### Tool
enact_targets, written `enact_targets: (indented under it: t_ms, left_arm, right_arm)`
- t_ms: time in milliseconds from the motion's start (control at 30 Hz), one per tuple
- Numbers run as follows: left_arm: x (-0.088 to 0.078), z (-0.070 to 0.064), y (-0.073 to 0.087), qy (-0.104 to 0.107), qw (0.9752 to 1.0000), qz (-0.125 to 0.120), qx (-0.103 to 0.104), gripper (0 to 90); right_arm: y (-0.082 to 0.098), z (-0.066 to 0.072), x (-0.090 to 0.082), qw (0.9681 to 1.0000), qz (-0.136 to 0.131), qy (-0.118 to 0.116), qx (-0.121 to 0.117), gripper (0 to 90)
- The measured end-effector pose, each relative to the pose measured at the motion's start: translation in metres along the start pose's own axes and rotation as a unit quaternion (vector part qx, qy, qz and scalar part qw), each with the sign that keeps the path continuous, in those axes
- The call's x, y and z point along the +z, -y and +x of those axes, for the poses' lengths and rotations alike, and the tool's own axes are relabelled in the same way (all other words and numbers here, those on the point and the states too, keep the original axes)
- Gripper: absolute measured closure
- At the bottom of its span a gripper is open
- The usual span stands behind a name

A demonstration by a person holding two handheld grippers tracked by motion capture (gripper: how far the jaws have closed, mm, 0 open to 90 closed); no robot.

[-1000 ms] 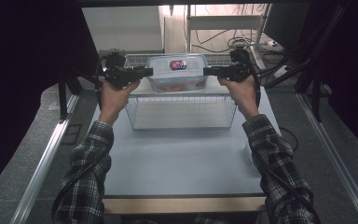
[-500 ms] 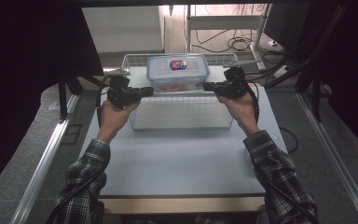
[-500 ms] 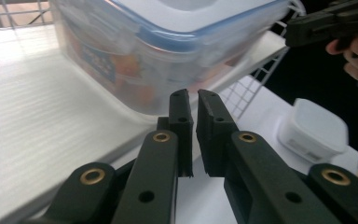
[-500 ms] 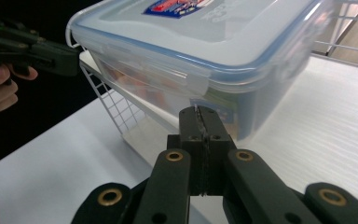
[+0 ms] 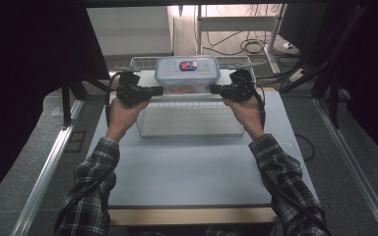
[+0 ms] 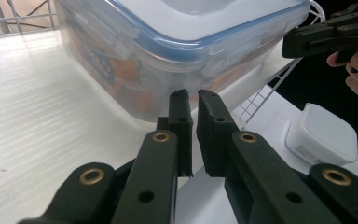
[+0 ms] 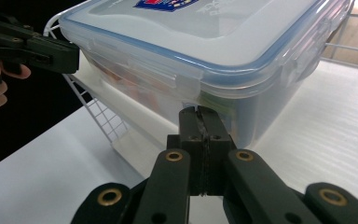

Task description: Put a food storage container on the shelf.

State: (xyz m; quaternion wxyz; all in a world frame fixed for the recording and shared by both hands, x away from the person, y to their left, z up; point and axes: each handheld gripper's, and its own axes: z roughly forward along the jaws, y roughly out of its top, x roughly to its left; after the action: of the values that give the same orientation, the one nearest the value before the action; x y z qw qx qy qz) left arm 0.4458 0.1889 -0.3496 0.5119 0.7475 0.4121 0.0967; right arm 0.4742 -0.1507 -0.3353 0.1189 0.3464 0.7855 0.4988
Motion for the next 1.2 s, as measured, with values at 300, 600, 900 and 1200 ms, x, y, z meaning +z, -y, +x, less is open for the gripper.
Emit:
enact_targets:
  t_ms: [300,600,900,1200]
  left_arm:
    - [-0.005,-0.014,0.012,0.015,0.9996,-0.004,0.023,76.9]
    - [-0.011,-0.029,0.041,0.023,0.9988,-0.011,0.042,57.1]
    - [-0.013,-0.048,0.064,0.016,0.997,0.003,0.076,35.3]
    - [-0.013,-0.065,0.09,-0.007,0.9944,0.019,0.103,19.6]
  right_arm:
    - [0.006,0.004,-0.006,0.9999,-0.003,-0.006,-0.012,84.8]
    - [0.026,0.014,-0.022,0.9994,0.002,-0.013,-0.033,69.9]
    - [0.047,0.027,-0.04,0.9978,0.013,-0.004,-0.064,48.9]
    - [0.071,0.031,-0.052,0.997,0.029,0.005,-0.072,30.9]
